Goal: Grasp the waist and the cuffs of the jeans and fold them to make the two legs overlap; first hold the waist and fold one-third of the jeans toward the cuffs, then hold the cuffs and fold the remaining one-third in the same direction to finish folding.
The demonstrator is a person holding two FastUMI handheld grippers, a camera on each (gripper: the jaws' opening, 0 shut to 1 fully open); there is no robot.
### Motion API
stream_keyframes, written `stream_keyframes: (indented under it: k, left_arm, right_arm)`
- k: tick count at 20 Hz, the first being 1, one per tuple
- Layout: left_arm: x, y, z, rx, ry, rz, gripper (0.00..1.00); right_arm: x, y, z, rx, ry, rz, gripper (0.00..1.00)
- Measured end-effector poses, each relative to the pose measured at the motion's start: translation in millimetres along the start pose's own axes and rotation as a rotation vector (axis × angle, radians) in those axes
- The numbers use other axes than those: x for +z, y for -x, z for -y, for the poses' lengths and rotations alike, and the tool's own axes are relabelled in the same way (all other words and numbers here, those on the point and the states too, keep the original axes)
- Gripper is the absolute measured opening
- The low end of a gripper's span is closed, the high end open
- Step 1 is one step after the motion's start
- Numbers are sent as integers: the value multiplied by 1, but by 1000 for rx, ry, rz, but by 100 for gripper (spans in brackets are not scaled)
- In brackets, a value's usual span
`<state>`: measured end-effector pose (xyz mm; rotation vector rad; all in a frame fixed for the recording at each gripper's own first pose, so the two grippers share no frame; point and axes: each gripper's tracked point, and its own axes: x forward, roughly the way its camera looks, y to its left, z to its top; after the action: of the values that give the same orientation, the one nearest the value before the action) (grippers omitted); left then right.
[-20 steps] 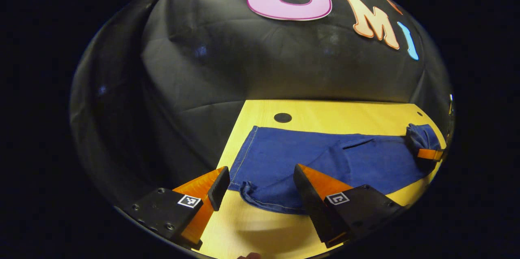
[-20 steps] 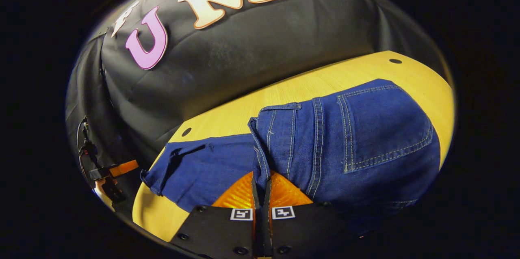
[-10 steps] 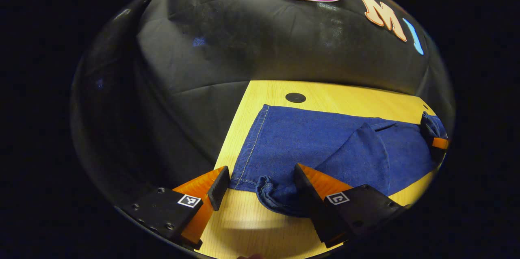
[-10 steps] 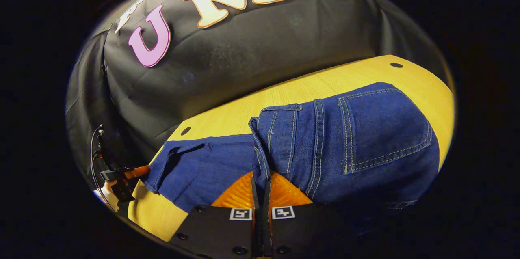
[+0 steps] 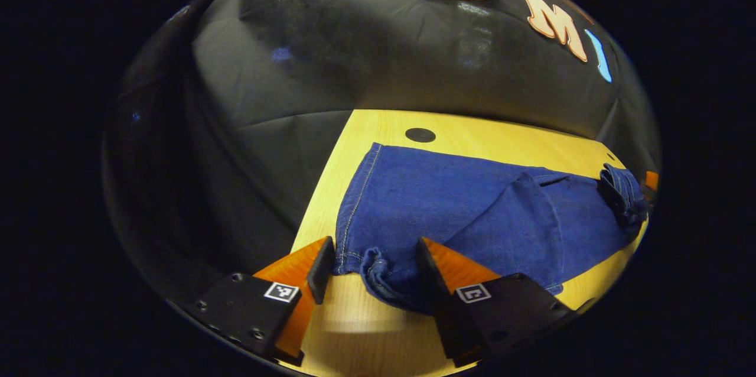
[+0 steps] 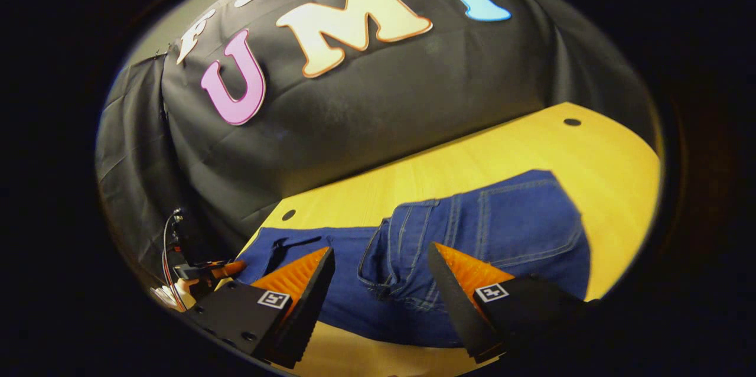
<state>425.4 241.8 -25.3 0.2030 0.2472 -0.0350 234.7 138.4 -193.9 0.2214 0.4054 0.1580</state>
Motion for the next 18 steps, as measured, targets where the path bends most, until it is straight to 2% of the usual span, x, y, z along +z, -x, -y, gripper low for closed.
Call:
stream_keyframes:
  k: [3,6,7,8,12,18]
  left_arm:
    - [0,-1,11,-23,14,0,58]
    - [3,-2,17,-36,24,1,23]
    - [3,-4,13,-18,22,12,19]
    - [5,-6,14,-9,27,14,3]
    - [10,0,12,32,16,20,0]
    - [58,37,43,-24,34,98,0]
  right_arm:
    - [28,30,16,-41,9,44,98]
    - [40,54,31,-80,22,53,98]
    - [40,59,33,-87,19,52,98]
    - [41,65,36,-95,14,52,98]
    - [39,79,44,-117,-9,55,98]
    - [50,96,57,-132,-19,60,98]
